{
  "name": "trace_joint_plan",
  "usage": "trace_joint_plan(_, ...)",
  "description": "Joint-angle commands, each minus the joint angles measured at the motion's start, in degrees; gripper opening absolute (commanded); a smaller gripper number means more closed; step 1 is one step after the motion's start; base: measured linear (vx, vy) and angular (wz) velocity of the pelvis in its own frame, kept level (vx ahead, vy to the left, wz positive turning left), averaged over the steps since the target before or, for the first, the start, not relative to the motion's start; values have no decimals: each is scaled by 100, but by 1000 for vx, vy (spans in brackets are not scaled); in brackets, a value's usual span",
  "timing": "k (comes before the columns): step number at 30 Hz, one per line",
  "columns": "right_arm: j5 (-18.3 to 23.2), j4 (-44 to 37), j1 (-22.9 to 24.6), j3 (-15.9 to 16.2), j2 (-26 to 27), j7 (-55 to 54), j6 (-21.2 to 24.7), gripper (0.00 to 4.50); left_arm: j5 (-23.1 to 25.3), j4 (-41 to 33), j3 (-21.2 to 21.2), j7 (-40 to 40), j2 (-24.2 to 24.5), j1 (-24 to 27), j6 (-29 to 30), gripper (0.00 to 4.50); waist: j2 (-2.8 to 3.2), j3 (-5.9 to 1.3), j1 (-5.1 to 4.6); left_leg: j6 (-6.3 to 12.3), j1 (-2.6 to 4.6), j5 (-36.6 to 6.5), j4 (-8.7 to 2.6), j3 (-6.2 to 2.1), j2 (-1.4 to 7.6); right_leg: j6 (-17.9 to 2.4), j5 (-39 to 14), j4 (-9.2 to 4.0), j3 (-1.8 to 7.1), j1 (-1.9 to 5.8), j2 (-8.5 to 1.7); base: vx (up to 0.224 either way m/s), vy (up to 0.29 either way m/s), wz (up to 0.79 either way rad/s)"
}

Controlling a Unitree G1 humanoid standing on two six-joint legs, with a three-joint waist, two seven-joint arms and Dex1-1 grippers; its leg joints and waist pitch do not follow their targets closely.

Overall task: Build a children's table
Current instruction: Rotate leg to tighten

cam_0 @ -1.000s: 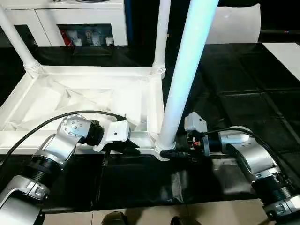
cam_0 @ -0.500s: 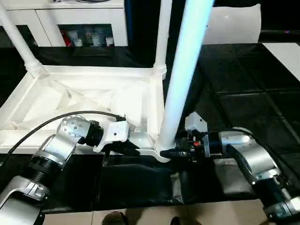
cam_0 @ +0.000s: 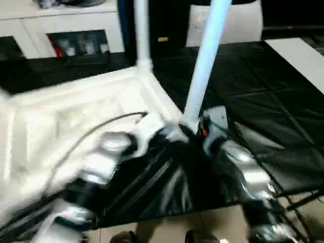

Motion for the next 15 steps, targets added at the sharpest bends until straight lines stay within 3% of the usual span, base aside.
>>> trace_joint_plan(1,282,453,64,636,624,119,394,277,-154,-129,-56,761,-572,-148,27,0,-56,-202,-13,-76,61,-2259,-444,-111,128,-477,-3336,-601,146,81,-325,0,0,0)
trace_joint_plan(5,152,541,11,558,781,-37,234,277,148,-192,-193,885,-650,-201,201,0,-31,-225,-3,-11,25,-1980,-465,-72,147,-620,-2336,-562,151,90,-279,0,0,0)
trace_joint_plan(6,84,494,88,606,748,-4,179,333,232,-181,-241,848,-570,-193,191,0,-27,-238,1,-5,17,-1934,-465,-69,152,-676,-2131,-539,153,108,-282,0,0,0)
trace_joint_plan(9,-100,434,228,608,691,-74,-60,357,360,-167,-284,724,-374,-134,153,0,-24,-251,11,27,7,-1869,-454,-51,156,-773,-1816,-522,162,124,-281,0,0,0)
trace_joint_plan(11,-90,345,264,541,624,-124,-206,382,363,-179,-297,609,-213,-82,49,0,12,-271,3,5,-13,-1854,-466,-68,155,-789,-1815,-500,147,151,-288,0,0,0)
trace_joint_plan(15,74,11,355,285,366,90,-392,409,250,-146,-221,225,120,-2,-239,0,-2,-294,-19,-1,-11,-1720,-432,-42,155,-916,-1472,-484,164,166,-270,0,0,0)
